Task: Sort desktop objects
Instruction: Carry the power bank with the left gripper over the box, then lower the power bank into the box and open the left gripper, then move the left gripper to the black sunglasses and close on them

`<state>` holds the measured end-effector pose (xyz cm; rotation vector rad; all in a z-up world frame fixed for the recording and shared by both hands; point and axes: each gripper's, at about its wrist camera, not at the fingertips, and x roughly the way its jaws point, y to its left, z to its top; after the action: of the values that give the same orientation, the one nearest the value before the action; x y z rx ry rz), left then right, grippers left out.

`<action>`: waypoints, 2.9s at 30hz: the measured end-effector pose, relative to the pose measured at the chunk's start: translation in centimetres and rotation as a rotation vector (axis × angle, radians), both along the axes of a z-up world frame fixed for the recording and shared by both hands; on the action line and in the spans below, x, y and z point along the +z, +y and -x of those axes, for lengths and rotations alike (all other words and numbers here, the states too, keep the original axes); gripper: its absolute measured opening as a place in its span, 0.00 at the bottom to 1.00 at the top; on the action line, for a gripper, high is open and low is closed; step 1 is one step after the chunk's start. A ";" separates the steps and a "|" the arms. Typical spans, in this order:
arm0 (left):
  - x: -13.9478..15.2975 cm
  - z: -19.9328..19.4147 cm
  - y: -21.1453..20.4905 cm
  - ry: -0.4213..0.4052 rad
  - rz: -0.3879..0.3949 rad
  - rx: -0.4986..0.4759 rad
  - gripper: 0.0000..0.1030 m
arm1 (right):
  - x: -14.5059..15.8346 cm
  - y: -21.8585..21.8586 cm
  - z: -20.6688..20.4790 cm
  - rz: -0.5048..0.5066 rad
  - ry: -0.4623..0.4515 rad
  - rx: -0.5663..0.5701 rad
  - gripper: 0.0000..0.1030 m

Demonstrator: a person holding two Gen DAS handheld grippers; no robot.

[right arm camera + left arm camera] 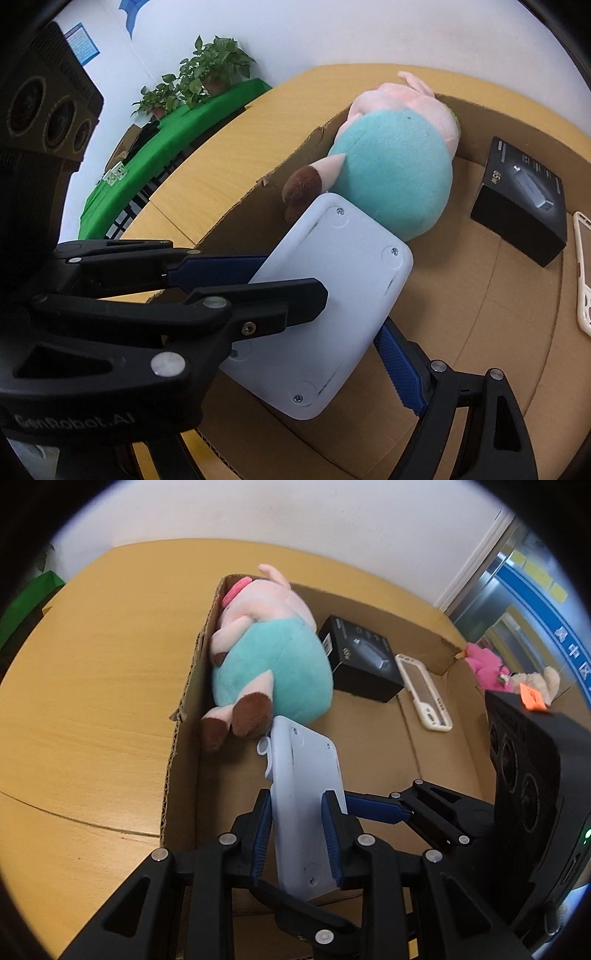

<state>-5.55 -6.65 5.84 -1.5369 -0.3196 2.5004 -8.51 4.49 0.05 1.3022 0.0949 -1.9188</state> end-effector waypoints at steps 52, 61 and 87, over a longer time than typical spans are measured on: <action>6.7 -14.4 9.1 0.514 0.106 0.076 0.76 | 8.3 19.3 -15.2 -0.086 0.361 -0.368 0.90; 2.7 -14.9 11.1 0.382 0.004 -0.036 0.76 | 0.1 27.1 -17.9 -0.120 0.028 -0.498 0.90; -5.7 -12.1 19.7 -0.030 -0.297 -0.337 0.74 | -3.3 24.5 -21.5 -0.199 0.081 -0.438 0.56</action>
<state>6.50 13.03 0.15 -1.3792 -0.3809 2.0690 13.02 28.97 -3.29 1.4656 0.0441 -2.3833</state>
